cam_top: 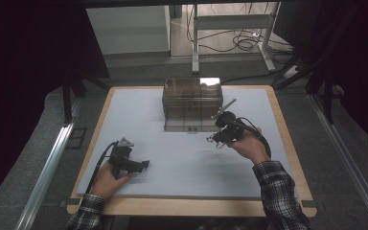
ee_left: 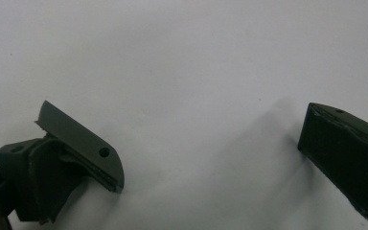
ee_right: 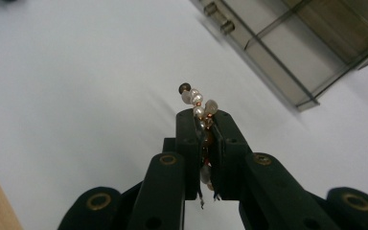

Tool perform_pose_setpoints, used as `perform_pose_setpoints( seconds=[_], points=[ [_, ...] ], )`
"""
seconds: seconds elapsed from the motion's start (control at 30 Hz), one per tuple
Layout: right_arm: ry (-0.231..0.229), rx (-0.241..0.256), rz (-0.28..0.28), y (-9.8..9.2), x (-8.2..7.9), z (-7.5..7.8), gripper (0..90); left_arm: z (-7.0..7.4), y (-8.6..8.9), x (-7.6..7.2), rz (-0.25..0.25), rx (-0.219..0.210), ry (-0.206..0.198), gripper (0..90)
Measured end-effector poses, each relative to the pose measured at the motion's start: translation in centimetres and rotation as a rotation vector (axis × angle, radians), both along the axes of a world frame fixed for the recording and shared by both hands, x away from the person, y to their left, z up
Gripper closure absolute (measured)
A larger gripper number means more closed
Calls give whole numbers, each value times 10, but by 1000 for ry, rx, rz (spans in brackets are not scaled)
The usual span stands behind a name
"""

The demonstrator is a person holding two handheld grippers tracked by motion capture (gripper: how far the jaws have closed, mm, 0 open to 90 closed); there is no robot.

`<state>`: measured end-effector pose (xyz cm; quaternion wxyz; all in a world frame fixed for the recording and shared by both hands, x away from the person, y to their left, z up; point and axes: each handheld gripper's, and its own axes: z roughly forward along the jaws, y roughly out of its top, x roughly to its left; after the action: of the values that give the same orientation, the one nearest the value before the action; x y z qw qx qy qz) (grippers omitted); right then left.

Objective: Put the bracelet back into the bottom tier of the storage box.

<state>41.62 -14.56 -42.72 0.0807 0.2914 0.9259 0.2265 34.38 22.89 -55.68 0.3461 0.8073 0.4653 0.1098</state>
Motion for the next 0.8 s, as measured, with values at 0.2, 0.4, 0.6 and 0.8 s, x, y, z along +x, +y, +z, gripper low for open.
perform_pose_setpoints(
  seconds=[0.2, 0.4, 0.6, 0.8],
  points=[
    [-30, 43, -6, 2, 3, -2, 818, 0, 0, 0, 0, 0, 0, 0],
    [-54, 81, -8, 6, 7, -5, 817, 0, 0, 0, -3, 3, 1, 0],
    [-91, 128, -17, 9, 11, -6, 817, 0, 0, 0, -4, 4, 1, 0],
    [-119, 159, -24, 14, 14, -8, 817, 0, 0, 0, -4, 4, 1, 0]
  ],
)
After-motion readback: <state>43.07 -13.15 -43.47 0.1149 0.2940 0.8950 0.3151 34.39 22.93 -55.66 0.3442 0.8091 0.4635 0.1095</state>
